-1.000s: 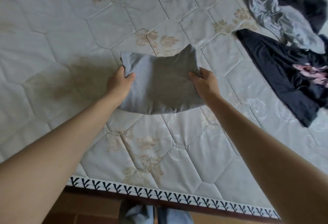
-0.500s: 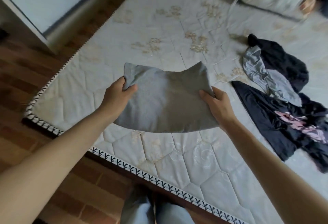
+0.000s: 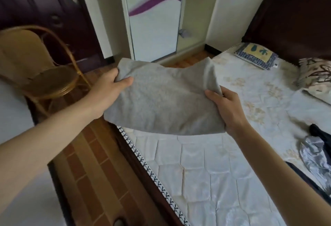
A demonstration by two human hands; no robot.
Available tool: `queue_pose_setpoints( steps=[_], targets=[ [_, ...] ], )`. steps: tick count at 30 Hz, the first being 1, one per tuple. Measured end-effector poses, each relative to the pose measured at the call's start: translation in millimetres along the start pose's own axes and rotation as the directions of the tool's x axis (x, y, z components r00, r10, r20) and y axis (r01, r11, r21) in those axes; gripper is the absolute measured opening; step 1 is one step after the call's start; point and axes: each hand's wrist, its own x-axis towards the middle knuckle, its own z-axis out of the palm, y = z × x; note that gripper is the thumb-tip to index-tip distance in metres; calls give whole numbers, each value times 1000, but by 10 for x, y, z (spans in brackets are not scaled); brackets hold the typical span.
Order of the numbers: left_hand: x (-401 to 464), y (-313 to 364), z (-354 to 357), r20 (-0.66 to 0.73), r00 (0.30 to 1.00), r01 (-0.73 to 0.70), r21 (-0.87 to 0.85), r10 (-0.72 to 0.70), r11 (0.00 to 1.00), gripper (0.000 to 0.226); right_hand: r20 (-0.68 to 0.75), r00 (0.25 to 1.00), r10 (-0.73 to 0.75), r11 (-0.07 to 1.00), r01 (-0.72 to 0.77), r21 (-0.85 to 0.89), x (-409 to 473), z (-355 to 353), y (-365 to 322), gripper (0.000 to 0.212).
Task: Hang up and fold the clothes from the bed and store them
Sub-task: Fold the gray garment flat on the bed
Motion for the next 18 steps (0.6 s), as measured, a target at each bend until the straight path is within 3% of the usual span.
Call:
queue_pose_setpoints(
  steps=[5, 11, 18],
  targets=[
    [-18, -58, -1138, -141, 990, -2, -45, -5, 999, 22, 107, 993, -48, 998, 42, 50, 67, 1036, -487, 7],
    [81, -246, -2418, -242, 970, -38, -22, 31, 999, 13, 234, 964, -130, 991, 120, 58, 198, 2353, -996, 7],
    [325, -298, -3369, -325, 944, -61, 2, 58, 998, 18, 285, 944, -164, 986, 146, 82, 408, 3397, -1356, 8]
  ],
)
